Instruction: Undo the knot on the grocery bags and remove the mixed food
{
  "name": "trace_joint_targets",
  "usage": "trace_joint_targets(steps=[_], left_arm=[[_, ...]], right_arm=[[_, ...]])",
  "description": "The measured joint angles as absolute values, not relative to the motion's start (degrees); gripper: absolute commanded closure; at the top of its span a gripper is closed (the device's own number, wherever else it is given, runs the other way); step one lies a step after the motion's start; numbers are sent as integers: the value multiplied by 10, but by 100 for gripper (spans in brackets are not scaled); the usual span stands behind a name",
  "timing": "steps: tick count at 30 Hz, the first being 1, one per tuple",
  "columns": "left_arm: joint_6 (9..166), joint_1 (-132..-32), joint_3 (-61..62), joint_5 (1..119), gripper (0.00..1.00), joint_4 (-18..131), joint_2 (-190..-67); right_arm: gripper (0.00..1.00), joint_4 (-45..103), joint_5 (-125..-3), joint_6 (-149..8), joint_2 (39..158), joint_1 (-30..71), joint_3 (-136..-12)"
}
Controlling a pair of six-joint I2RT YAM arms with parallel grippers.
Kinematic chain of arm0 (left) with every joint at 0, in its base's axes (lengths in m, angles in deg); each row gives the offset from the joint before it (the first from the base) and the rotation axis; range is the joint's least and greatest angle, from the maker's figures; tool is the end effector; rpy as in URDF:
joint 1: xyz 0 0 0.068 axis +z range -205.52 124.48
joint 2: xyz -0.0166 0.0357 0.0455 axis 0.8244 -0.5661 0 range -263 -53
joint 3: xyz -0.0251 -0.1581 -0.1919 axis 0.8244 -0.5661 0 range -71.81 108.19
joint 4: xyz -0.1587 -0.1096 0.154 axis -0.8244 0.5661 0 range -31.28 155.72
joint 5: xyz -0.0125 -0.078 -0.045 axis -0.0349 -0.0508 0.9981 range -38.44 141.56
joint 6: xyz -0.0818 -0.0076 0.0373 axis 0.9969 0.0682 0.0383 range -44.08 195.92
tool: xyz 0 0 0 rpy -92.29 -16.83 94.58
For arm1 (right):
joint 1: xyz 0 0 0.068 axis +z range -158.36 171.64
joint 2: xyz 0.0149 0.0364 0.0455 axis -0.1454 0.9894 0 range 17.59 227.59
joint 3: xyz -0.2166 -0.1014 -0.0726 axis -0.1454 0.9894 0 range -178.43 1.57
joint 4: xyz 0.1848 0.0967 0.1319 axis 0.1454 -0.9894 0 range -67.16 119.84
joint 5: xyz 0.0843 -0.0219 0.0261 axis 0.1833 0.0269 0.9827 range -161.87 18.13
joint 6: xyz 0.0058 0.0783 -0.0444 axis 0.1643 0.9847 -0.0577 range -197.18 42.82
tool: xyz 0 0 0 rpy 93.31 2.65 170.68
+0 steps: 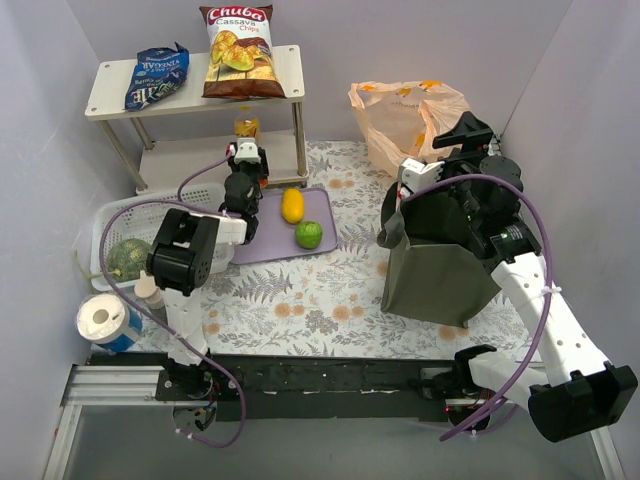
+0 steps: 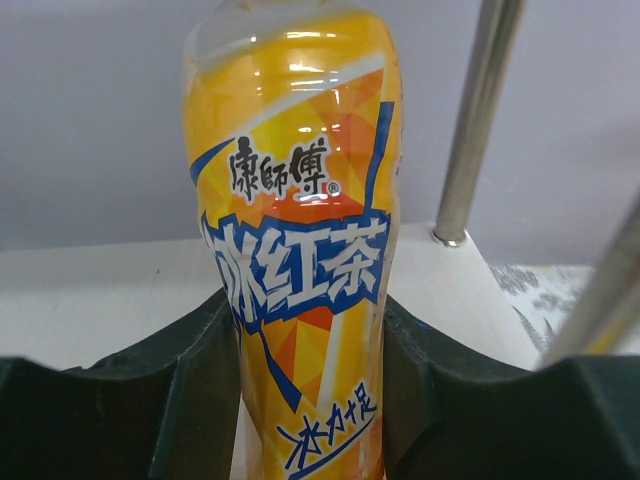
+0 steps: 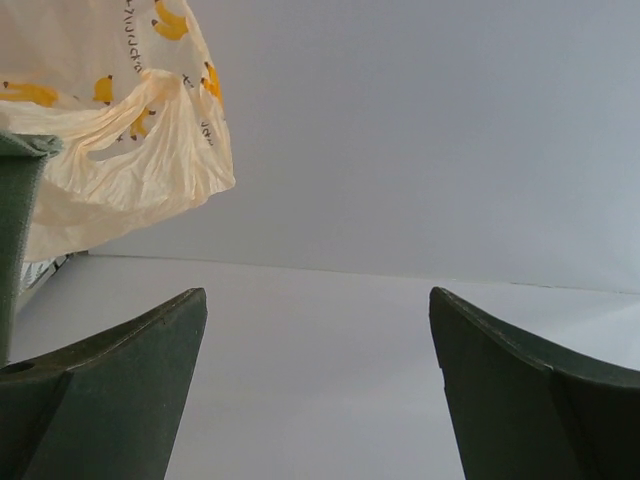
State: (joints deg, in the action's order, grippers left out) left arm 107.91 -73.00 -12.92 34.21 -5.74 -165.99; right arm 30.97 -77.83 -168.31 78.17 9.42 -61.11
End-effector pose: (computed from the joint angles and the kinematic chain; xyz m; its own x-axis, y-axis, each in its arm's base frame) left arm 0.4321 -0.1109 0.2113 0.1419 -0.5747 -0.8060 0.0968 0.8183 -0.5665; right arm 0.2719 0.0783 0.3999 0.2040 -0.9789 0.0137 0.0576 -0.0019 -0.9983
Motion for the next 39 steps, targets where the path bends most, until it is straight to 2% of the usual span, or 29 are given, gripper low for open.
trace_joint_targets(steps=[15,16,17,18,21,24,25,30,39], left_arm=[[1058,-716,198,381,100,-149,-1956],[1057,-715,207,384,98,-152,-1964],[1057,-715,210,385,88,-154,-1967],[1058,-715,209,387,64,-159,-1968],[1059,-715,189,399,34,-171,-1964],[1063,-715,151,412,18,-175,-1943],[1065,-715,134,416,2,-176,-1939],[1068,-718,70,426,2,-167,-1939],[1064,-723,26,431,2,-167,-1912]], right_arm=[[3,251,-843,-1683,784,112,-603],[3,248,-846,-1681,784,115,-602],[3,247,-848,-1679,784,117,-601],[3,245,-850,-1677,785,120,-599],[3,241,-853,-1670,790,124,-596],[3,240,-855,-1667,799,126,-596],[3,242,-856,-1666,800,127,-596],[3,245,-857,-1661,801,127,-596],[3,251,-858,-1649,801,127,-595]])
